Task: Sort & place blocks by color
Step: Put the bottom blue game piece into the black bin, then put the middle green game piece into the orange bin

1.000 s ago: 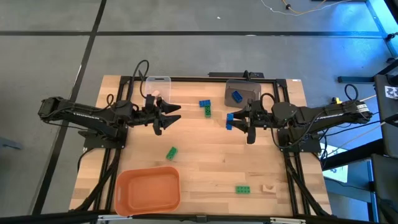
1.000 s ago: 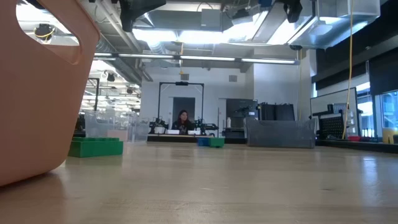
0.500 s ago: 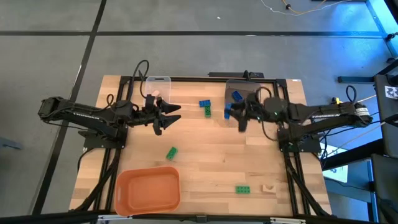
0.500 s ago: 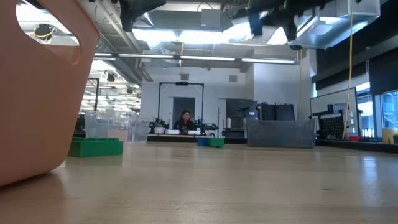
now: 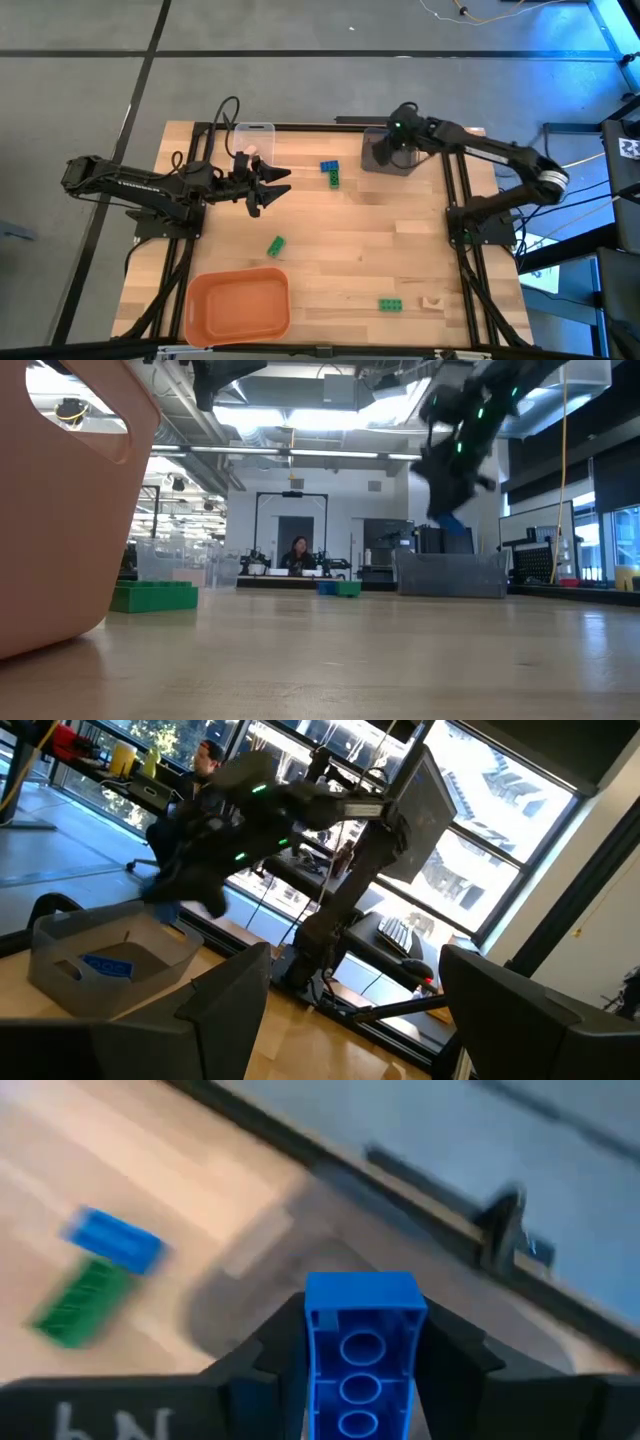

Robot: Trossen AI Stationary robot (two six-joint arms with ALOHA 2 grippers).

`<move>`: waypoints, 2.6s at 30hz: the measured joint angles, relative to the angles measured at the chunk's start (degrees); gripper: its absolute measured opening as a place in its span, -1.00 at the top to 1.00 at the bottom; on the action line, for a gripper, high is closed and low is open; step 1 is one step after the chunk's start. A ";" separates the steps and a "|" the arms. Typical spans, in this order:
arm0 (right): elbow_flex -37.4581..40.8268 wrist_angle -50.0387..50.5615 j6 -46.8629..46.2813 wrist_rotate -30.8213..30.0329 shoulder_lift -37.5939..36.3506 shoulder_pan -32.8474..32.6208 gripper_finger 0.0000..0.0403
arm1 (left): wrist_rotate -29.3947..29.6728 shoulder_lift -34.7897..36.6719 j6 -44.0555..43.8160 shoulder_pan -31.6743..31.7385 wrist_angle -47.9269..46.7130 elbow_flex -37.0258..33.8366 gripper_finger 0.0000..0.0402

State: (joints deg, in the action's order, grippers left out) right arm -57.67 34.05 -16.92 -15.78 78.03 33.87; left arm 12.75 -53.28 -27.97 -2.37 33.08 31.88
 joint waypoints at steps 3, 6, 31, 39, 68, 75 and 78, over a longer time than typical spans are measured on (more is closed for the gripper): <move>1.75 -0.11 -0.93 0.86 4.55 2.58 0.34 | 0.02 0.00 -0.02 -0.01 0.00 0.00 -0.40; 2.13 -0.58 -2.96 0.86 7.98 3.89 0.34 | 0.01 0.00 -0.10 -0.01 0.00 0.00 -0.40; 4.05 2.06 -18.02 -2.52 -1.41 4.63 -0.79 | -1.51 0.00 -0.17 -0.01 -0.04 0.00 -0.40; 11.87 -1.77 -29.31 -5.57 -1.28 0.17 -0.77 | -1.51 0.00 -0.15 -0.06 -0.04 0.00 -0.40; 11.55 -30.25 -3.51 8.94 -32.47 -41.33 -0.77 | -0.05 0.00 16.54 -0.06 -2.80 0.00 -0.40; 11.57 -30.32 -1.85 8.83 -30.25 -42.08 -0.77 | -0.15 0.00 17.63 -0.25 -3.80 0.00 -0.40; 11.57 -30.30 -2.78 8.79 -29.80 -42.05 -0.77 | 0.17 0.00 13.77 -0.98 -4.11 0.04 -0.40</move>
State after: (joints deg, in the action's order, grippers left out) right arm -46.11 3.75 -19.70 -6.98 48.24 -8.19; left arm 12.92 -53.28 -14.19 -3.35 28.98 31.92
